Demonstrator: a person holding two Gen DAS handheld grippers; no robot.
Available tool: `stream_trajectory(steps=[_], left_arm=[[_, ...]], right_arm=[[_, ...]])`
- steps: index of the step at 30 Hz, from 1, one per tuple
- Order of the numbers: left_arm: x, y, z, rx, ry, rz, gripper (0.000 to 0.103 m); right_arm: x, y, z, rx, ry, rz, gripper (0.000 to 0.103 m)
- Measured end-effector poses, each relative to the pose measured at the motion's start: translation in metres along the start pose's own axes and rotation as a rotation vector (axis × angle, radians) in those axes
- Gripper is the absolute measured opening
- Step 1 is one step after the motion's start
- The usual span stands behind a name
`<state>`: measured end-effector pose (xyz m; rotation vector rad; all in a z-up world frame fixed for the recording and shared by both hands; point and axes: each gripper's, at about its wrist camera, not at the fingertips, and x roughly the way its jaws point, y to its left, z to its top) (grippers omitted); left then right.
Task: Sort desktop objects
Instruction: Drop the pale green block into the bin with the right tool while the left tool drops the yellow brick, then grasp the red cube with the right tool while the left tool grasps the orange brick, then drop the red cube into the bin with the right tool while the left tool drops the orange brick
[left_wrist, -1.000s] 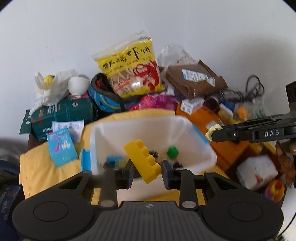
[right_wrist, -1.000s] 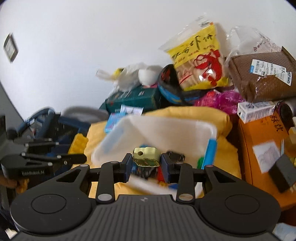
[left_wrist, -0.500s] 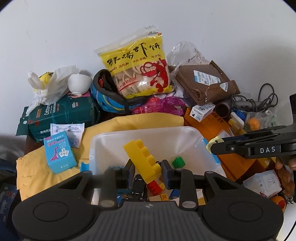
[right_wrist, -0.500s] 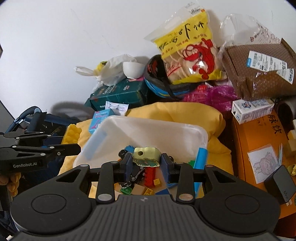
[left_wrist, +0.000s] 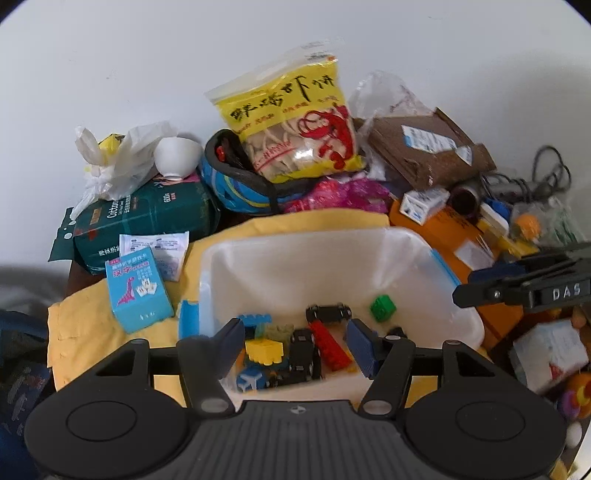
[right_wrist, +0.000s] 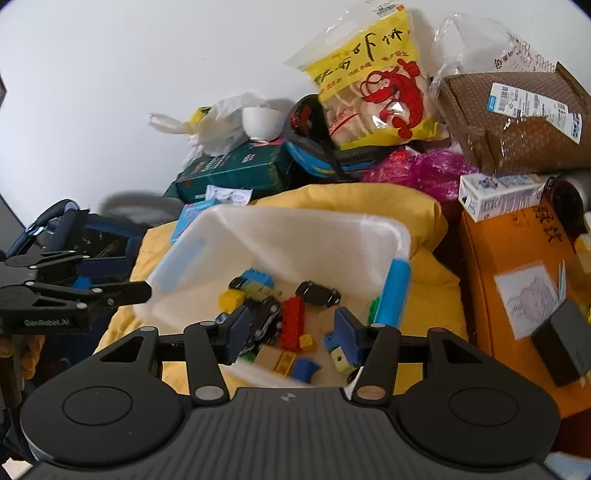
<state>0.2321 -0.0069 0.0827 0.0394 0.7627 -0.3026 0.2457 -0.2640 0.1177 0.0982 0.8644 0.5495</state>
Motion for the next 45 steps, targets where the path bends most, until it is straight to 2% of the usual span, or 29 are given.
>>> stream_trajectory(steps=[2, 5, 9, 11, 12, 14, 15, 16, 17, 20, 27, 28, 29, 30, 31, 35, 38, 41, 45], left_arm=[[-0.006, -0.006, -0.017, -0.017, -0.011, -0.042, 0.065], [-0.006, -0.024, -0.062, 0.005, 0.025, -0.118, 0.065], [0.025, -0.050, -0.128, 0.077, 0.157, -0.123, 0.065], [0.044, -0.059, -0.149, 0.105, 0.196, -0.118, 0.064], [0.053, -0.062, -0.156, 0.112, 0.215, -0.103, 0.061], [0.069, -0.064, -0.166, 0.092, 0.246, -0.096, 0.043], [0.074, -0.064, -0.169, 0.084, 0.247, -0.097, 0.041], [0.075, -0.065, -0.170, 0.090, 0.215, -0.092, 0.036], [0.076, -0.064, -0.169, 0.092, 0.209, -0.092, 0.027], [0.067, -0.056, -0.166, 0.069, 0.192, -0.111, 0.026], [0.021, -0.017, -0.168, -0.009, 0.164, -0.056, 0.026], [0.014, -0.011, -0.167, -0.027, 0.159, -0.046, 0.026], [0.009, -0.007, -0.165, -0.043, 0.155, -0.041, 0.026], [0.004, -0.003, -0.162, -0.057, 0.149, -0.037, 0.026], [0.000, -0.002, -0.159, -0.065, 0.143, -0.032, 0.026], [-0.020, 0.002, -0.136, -0.094, 0.100, -0.025, 0.026], [-0.035, 0.002, -0.103, -0.121, 0.050, -0.043, 0.026], [-0.040, 0.000, -0.065, -0.102, 0.008, -0.039, 0.026], [-0.038, -0.003, -0.007, -0.068, -0.031, -0.037, 0.026]], right_arm=[[-0.005, 0.007, -0.014, -0.023, -0.005, 0.026, 0.055], [-0.004, 0.019, -0.042, -0.077, 0.018, 0.031, 0.056], [0.013, 0.030, -0.083, -0.154, 0.093, 0.006, 0.056], [0.021, 0.030, -0.096, -0.136, 0.129, 0.005, 0.056], [0.025, 0.030, -0.102, -0.125, 0.144, 0.007, 0.056], [0.031, 0.031, -0.109, -0.124, 0.162, -0.001, 0.056], [0.034, 0.033, -0.111, -0.125, 0.170, -0.003, 0.056], [0.036, 0.034, -0.112, -0.123, 0.176, -0.005, 0.056], [0.039, 0.036, -0.113, -0.120, 0.181, -0.005, 0.056], [0.055, 0.040, -0.118, -0.118, 0.193, 0.004, 0.056], [0.114, 0.064, -0.128, -0.153, 0.200, -0.019, 0.053], [0.121, 0.065, -0.128, -0.150, 0.208, -0.021, 0.048], [0.127, 0.066, -0.129, -0.148, 0.217, -0.019, 0.030], [0.130, 0.066, -0.129, -0.156, 0.222, -0.014, 0.022], [0.129, 0.067, -0.129, -0.171, 0.220, -0.019, 0.023], [0.091, 0.068, -0.115, -0.166, 0.174, 0.038, 0.023], [0.039, 0.065, -0.083, -0.166, 0.087, 0.074, 0.023], [0.001, 0.053, -0.039, -0.167, 0.013, 0.053, 0.023], [-0.018, 0.030, 0.011, -0.110, -0.023, 0.005, 0.023]])
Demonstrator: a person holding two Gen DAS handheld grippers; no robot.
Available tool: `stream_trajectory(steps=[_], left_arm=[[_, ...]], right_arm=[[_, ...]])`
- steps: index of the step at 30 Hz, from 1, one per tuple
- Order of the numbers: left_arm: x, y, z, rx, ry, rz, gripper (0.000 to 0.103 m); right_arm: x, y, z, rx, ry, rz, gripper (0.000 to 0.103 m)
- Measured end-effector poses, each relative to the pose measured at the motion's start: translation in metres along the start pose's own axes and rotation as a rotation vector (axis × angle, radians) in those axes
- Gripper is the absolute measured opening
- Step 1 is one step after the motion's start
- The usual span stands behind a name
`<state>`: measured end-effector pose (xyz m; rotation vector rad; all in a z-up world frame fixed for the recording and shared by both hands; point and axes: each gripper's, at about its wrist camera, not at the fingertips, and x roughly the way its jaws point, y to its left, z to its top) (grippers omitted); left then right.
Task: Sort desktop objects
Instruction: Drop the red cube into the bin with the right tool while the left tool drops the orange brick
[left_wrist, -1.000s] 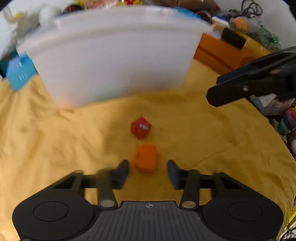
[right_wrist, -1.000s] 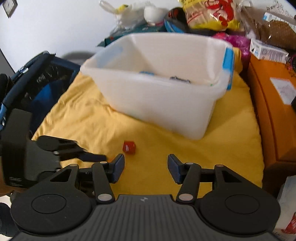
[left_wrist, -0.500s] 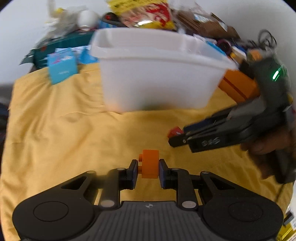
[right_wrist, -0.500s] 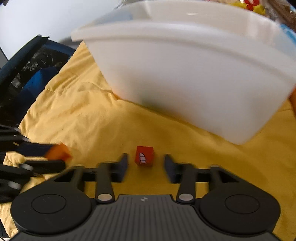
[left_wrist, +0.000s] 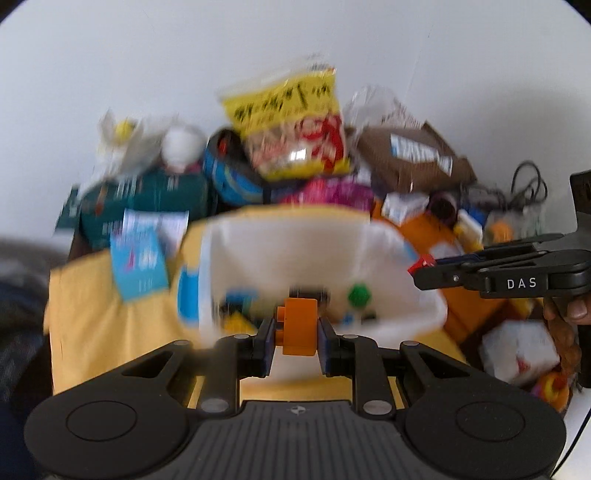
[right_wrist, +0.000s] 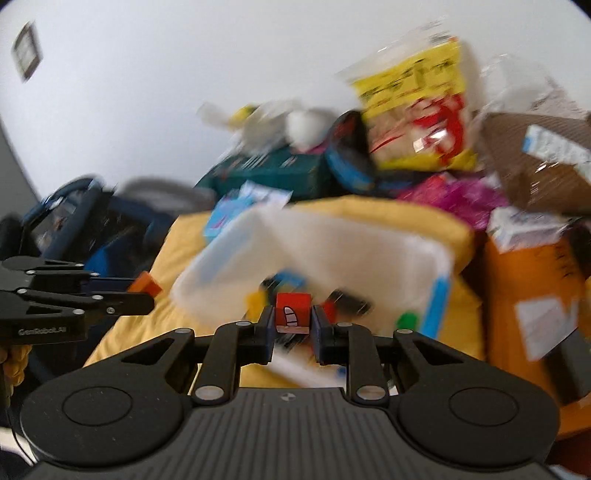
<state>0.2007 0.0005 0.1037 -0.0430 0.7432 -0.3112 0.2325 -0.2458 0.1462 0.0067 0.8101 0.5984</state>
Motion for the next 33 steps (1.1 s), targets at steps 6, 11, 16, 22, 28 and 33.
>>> stream_trajectory(steps=[6, 11, 16, 22, 28, 33], left_arm=[[0.025, -0.006, 0.057, 0.013, 0.018, 0.014, 0.027], [0.057, -0.013, 0.069, 0.051, 0.089, 0.075, 0.070], [0.073, -0.010, 0.063, 0.012, 0.120, 0.119, 0.073], [0.083, -0.012, 0.056, 0.015, 0.155, 0.130, 0.082], [0.086, -0.016, 0.059, 0.008, 0.173, 0.123, 0.082], [0.091, -0.015, 0.060, 0.006, 0.209, 0.140, 0.082]], right_arm=[[0.023, -0.016, 0.030, 0.045, 0.035, -0.022, 0.024], [0.035, -0.025, 0.031, 0.043, 0.037, -0.077, 0.069], [0.030, -0.032, 0.023, 0.055, 0.046, -0.058, 0.087], [0.028, -0.031, 0.020, 0.045, 0.047, -0.073, 0.097], [0.029, -0.027, 0.019, 0.017, 0.071, -0.070, 0.098], [0.030, -0.023, 0.016, 0.013, 0.082, -0.064, 0.098]])
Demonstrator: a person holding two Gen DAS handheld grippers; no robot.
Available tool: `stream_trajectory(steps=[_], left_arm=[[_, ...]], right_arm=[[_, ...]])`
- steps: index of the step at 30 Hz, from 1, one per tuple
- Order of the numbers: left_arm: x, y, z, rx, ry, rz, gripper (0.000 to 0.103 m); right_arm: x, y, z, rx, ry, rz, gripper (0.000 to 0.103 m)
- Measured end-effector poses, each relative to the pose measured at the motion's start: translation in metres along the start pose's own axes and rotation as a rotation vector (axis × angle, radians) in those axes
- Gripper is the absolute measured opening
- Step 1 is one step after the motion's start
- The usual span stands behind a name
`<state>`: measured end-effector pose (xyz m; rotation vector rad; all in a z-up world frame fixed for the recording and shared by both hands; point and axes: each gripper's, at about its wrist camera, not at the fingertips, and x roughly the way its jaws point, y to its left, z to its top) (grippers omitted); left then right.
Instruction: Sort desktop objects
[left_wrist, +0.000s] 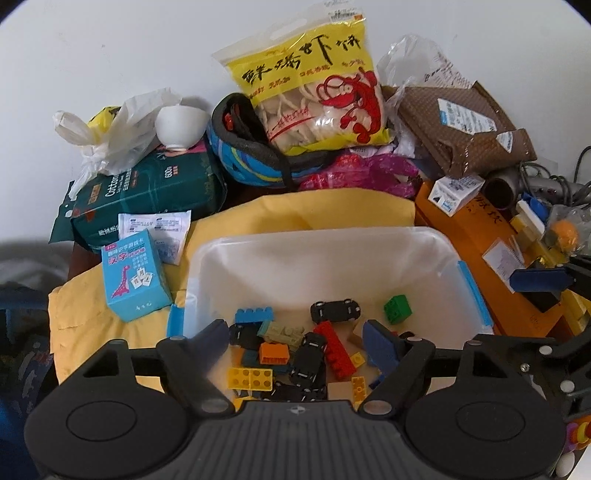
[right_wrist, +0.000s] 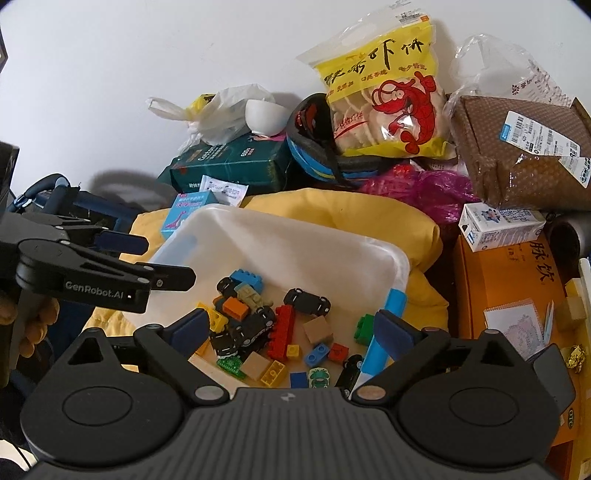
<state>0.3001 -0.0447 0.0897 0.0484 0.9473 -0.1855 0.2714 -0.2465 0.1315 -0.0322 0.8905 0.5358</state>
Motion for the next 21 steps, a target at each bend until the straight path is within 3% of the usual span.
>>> stream_trajectory(steps=[7, 21], left_arm=[[0.009, 0.003, 0.003, 0.005, 0.063, 0.044, 0.082], [0.013, 0.004, 0.003, 0.010, 0.079, 0.042, 0.082]], right_arm=[[0.003, 0.004, -0.001, -0.005, 0.015, 0.003, 0.098], [0.007, 0.004, -0.004, -0.011, 0.035, 0.002, 0.098]])
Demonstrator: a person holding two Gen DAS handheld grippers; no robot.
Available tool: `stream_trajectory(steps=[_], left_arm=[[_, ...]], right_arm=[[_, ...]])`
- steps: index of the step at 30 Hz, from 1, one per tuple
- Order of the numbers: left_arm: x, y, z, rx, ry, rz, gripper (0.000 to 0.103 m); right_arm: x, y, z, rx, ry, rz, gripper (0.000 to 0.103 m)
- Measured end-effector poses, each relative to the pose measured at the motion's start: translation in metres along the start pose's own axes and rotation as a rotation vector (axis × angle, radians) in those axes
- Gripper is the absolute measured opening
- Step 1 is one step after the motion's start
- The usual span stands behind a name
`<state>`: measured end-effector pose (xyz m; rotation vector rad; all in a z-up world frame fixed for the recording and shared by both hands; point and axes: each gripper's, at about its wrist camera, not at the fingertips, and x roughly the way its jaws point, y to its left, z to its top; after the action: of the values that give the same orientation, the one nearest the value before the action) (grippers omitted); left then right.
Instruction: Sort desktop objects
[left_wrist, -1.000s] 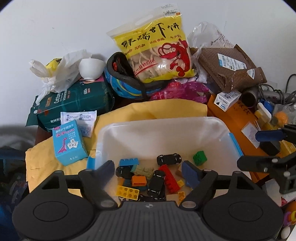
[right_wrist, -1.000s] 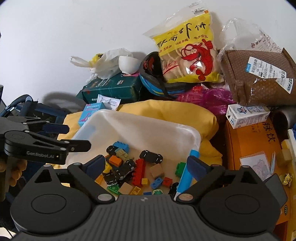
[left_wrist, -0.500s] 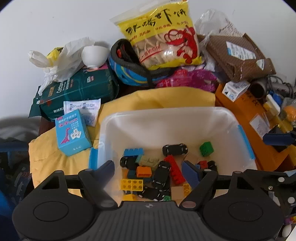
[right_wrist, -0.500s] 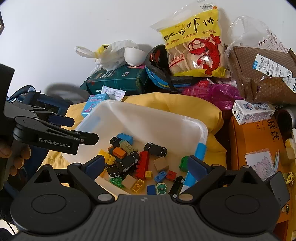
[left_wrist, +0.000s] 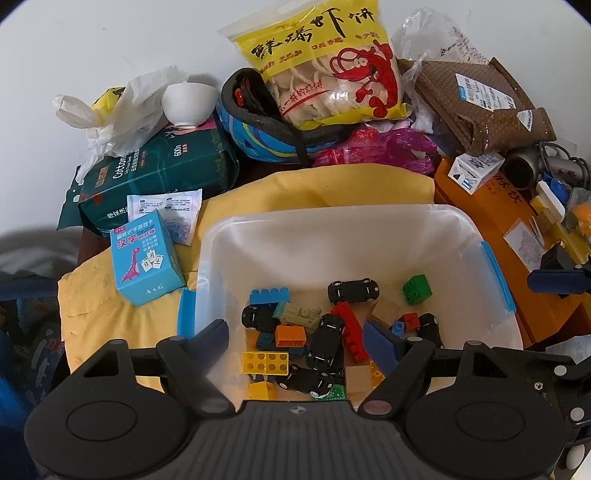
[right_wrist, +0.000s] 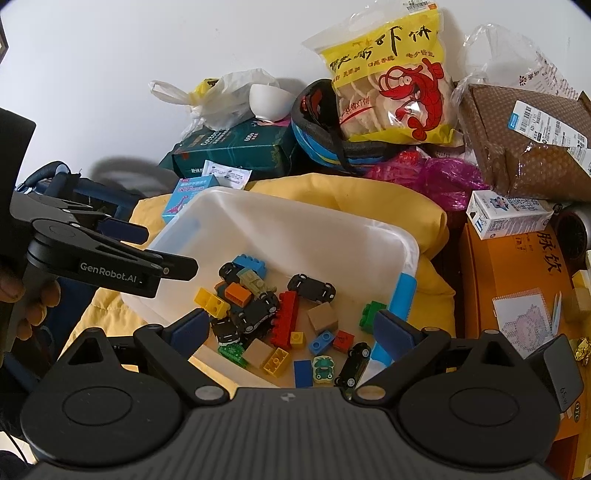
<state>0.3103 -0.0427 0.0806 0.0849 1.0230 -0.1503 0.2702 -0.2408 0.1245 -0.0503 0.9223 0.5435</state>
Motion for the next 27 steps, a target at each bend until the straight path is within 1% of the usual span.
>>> stream_trajectory(steps=[27], left_arm=[[0.0073, 0.0019, -0.0001, 0.003, 0.014, -0.009, 0.082]], right_arm=[[0.0060, -0.0046, -0.0007, 0.009, 0.013, -0.010, 0.098]])
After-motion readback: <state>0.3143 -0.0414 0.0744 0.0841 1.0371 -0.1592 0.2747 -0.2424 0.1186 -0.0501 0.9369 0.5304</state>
